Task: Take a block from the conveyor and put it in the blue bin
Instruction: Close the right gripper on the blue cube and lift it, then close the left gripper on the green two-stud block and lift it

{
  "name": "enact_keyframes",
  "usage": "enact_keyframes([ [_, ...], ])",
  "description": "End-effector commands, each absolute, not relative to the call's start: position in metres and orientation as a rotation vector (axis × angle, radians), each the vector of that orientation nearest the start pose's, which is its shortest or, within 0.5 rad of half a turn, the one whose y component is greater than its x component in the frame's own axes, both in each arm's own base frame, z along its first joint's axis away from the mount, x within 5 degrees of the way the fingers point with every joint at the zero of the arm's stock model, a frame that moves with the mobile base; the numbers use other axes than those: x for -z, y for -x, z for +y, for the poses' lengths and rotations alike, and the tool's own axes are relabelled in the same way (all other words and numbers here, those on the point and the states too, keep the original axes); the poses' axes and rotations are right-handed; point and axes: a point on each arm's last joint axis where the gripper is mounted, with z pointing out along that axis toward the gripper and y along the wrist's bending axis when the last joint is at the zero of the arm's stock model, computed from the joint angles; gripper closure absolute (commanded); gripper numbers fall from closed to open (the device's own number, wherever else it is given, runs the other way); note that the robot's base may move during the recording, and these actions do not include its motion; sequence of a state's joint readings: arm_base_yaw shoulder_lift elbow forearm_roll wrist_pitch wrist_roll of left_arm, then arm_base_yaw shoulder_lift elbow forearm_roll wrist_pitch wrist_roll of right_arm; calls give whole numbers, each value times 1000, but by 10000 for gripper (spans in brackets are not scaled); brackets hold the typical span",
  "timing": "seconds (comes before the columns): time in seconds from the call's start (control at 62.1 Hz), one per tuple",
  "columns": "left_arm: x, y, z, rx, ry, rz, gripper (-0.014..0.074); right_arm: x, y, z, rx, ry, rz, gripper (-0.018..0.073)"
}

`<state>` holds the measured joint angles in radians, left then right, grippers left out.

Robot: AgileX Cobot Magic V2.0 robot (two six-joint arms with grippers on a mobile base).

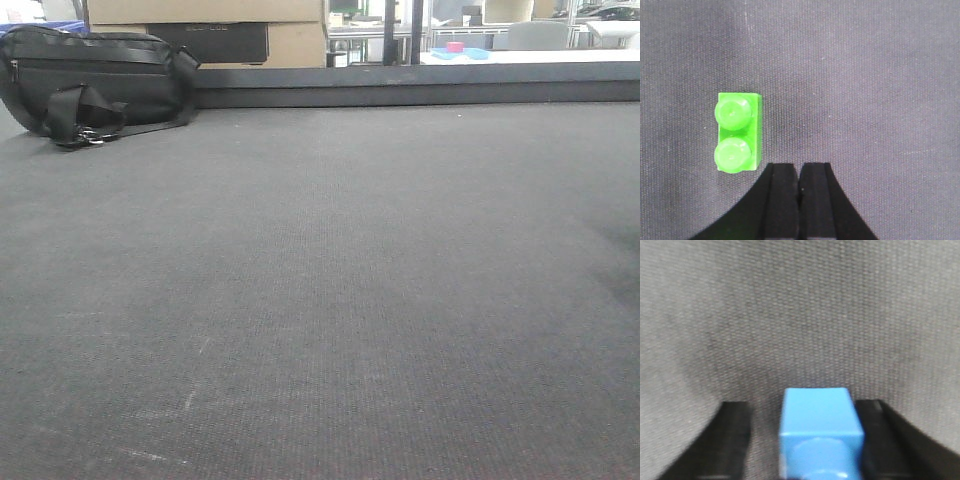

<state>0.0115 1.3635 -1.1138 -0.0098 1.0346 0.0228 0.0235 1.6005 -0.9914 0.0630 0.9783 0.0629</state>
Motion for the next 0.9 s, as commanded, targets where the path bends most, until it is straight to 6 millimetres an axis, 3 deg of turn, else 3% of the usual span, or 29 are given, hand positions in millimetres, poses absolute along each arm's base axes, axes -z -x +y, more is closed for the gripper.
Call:
enact_keyframes([
  [0.0, -306, -265, 3, 14, 2, 2752, 708, -208, -282, 8, -46, -91, 3056, 346],
  [0.177, -306, -265, 3, 10, 1, 2753, 708, -213, -278, 1, 68, -113, 3055, 729],
  [0.37, -309, -263, 7, -4, 14, 2742, 708, -239, -271, 0, 68, -92, 2940, 721],
  [0.531, -316, -257, 36, -47, 141, 2759, 708, -270, -257, 2, 26, -106, 2809, 721],
  [0.74, -318, -256, 69, -109, 153, 2767, 708, -309, -242, 6, -70, -132, 2562, 721],
  [0.885, -310, -266, 67, -118, 5, 2767, 690, -322, -237, 8, -113, -145, 2477, 721],
])
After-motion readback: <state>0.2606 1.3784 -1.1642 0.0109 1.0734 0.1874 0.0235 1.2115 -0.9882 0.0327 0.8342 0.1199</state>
